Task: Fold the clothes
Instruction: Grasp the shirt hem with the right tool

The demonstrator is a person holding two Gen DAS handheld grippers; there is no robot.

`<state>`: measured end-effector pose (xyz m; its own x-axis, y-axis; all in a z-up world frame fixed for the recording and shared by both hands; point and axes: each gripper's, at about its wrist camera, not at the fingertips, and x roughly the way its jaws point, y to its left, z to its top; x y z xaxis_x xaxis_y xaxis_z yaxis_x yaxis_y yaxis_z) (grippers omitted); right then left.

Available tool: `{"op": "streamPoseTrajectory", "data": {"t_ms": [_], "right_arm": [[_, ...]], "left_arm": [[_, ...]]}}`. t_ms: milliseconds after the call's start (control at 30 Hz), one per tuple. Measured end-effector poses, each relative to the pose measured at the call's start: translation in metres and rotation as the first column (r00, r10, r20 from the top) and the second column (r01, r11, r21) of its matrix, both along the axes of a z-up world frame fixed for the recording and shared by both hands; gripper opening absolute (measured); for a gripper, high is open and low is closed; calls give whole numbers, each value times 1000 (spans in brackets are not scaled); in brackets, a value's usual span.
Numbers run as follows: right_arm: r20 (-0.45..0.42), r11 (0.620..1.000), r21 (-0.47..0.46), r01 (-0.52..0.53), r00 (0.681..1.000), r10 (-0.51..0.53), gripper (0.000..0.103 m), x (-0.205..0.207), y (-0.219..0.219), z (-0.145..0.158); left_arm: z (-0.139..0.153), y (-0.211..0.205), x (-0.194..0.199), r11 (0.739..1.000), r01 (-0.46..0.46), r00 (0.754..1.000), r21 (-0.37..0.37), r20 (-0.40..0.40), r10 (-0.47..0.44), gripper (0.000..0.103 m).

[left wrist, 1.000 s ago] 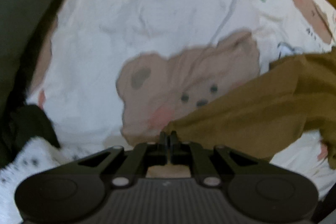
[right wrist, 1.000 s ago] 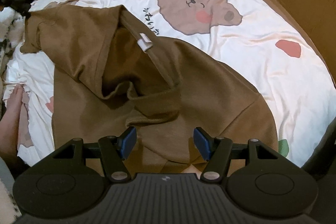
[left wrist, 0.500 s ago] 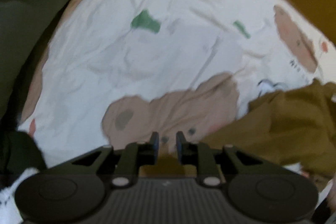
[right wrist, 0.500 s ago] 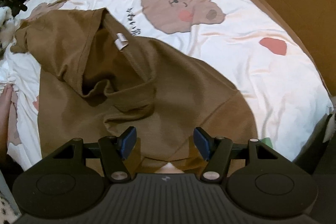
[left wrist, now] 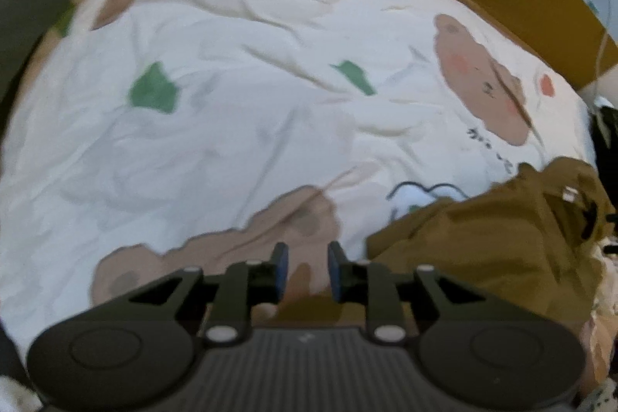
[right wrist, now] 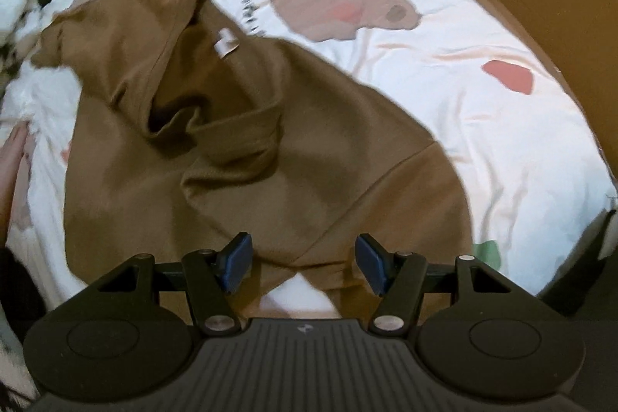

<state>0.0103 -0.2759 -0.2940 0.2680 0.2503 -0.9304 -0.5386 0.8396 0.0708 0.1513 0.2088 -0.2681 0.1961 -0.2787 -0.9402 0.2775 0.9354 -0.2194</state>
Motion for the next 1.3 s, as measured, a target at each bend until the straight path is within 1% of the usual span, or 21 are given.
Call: {"op": "streamPoseTrajectory", "data": {"t_ms": [100,233,367,400,467,500,533,567,600,633,767,833,867,900,933,967,1033,1067,1200,1300], "right_arm": [[2,999,-24,-42,999,42,64,-6,6,-9],[13,994,-68,-87,996,88,64,-9,13,-21],[49,985,-126,-114,991,121,62,-9,19,-33],[58,983,-140,-119,990,128,59,-9,20,-35],[74,980,-148,-130,987,143,42,-9,22,-38],[82,980,-149,-132,986,145,37,-9,22,-38],[95,980,-146,-136,984,150,25,-9,22,-36],[104,980,-142,-139,983,154,19,-9,21,-33],[113,980,-138,-141,981,157,16,-9,20,-31],[132,981,-138,-138,979,156,11,-8,18,-27],[159,988,-125,-94,981,113,10,-3,7,-14],[158,992,-111,-51,985,68,10,3,-4,-8],[159,993,-112,-44,985,61,10,5,-8,-9],[159,995,-103,-15,987,32,10,9,-14,-6],[161,996,-93,14,987,1,10,14,-21,-2],[164,996,-84,41,986,-27,10,19,-27,1],[183,994,-76,77,981,-62,9,25,-35,8],[186,994,-76,81,980,-66,9,24,-38,7],[207,989,-87,123,973,-103,9,29,-55,10],[198,984,-99,145,972,-123,9,33,-63,7]], "left_arm": [[-4,-17,3,999,38,999,-11,-1,-38,28],[-7,-38,5,996,89,996,-30,8,-89,37],[-15,-55,6,990,136,991,-30,10,-135,49],[-17,-59,7,989,146,989,-30,9,-146,49],[-25,-68,9,984,173,985,-31,2,-174,50],[-28,-73,10,981,188,982,-34,-3,-189,50],[-32,-77,11,979,203,979,-37,-8,-203,50],[-34,-80,11,976,216,976,-39,-10,-217,50],[-36,-85,11,971,237,971,-39,-10,-237,50],[-37,-87,10,968,249,968,-42,-9,-249,51],[-39,-94,5,957,289,957,-40,4,-289,57],[-43,-97,1,956,294,956,-11,16,-293,57],[-45,-98,0,956,294,956,-1,12,-294,56],[-48,-99,-2,954,299,954,12,5,-299,56],[-50,-100,-4,952,307,952,15,2,-307,50],[-52,-100,-5,948,316,949,16,-2,-316,34],[-54,-100,-8,943,331,944,18,-10,-331,20],[-54,-99,-8,943,333,943,23,-11,-333,15],[-45,-92,-4,949,314,949,36,-1,-314,4],[-40,-82,-3,957,289,957,38,11,-290,3]]}}
